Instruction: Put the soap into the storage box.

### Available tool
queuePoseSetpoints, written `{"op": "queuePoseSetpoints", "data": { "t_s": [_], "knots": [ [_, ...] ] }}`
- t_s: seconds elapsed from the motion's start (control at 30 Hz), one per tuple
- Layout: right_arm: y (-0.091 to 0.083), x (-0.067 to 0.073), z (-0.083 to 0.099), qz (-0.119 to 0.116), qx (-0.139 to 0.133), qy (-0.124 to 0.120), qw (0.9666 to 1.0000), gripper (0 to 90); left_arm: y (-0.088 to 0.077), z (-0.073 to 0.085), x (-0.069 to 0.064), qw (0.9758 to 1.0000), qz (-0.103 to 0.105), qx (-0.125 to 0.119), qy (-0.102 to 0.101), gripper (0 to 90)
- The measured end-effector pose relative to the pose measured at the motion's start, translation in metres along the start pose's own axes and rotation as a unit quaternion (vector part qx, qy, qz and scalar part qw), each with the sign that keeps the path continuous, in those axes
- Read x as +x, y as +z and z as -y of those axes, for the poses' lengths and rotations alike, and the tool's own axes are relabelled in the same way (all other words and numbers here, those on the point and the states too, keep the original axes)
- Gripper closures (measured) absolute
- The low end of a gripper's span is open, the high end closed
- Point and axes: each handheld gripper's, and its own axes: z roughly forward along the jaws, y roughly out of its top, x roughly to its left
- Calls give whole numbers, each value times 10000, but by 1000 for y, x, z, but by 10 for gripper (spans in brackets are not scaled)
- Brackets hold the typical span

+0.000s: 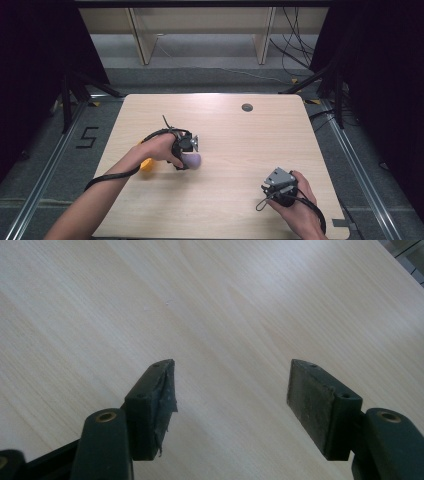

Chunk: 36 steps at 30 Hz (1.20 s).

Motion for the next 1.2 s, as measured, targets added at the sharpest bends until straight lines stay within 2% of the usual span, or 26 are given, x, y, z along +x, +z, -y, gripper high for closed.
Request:
{"op": "queuePoseSetpoints", "data": {
  "t_s": [0.27, 0.67, 0.83, 1.07, 1.2],
  "knots": [
    [0, 0, 0, -14, 17, 3, 10000, 367, 9, -1, 10, 9995, 231, 208, -90, 292],
    [0, 0, 1, -14, 22, 5, 10000, 365, 17, -5, 14, 9991, 292, 259, -173, 315],
    [0, 0, 1, -14, 20, -1, 10000, 365, 18, -7, 15, 9990, 321, 279, -169, 345],
    [0, 0, 0, 3, 21, -8, 10000, 365, 19, -5, 17, 9983, 467, 277, -193, 381],
    [0, 0, 0, 0, 24, -14, 10000, 364, 18, -5, 16, 9978, 569, 284, -164, 435]
  ]
}}
